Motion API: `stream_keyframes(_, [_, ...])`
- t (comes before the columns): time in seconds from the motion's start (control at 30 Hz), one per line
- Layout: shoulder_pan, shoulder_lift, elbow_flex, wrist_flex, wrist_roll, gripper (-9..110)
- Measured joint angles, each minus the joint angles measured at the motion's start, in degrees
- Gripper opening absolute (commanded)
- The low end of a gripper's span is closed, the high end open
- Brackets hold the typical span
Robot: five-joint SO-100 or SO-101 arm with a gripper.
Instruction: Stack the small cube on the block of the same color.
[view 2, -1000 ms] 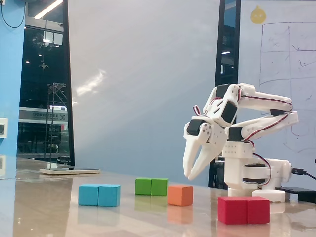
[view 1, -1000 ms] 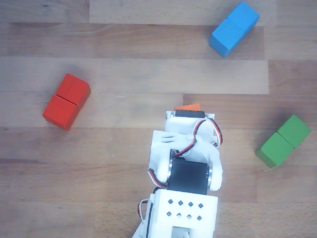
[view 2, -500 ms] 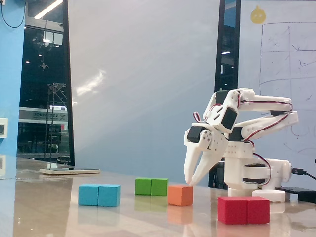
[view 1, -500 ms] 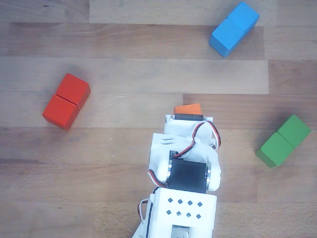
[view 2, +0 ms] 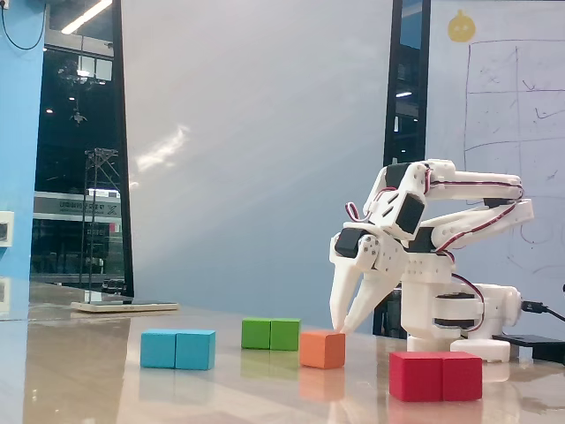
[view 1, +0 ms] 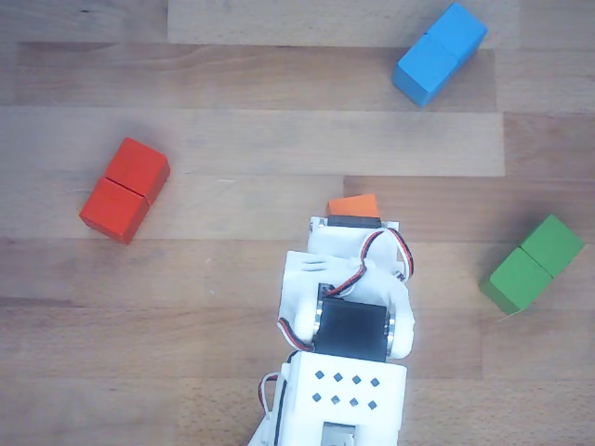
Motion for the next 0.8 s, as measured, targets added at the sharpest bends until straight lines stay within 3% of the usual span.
stream_keyframes(0.3, [0.0,17.2,2.1,0.9,0.0,0])
stream_keyframes(0.53, [0.0,29.5,7.6,8.9,0.0,0])
stream_keyframes(0.8, [0.0,31.1,8.4,10.7,0.0,0])
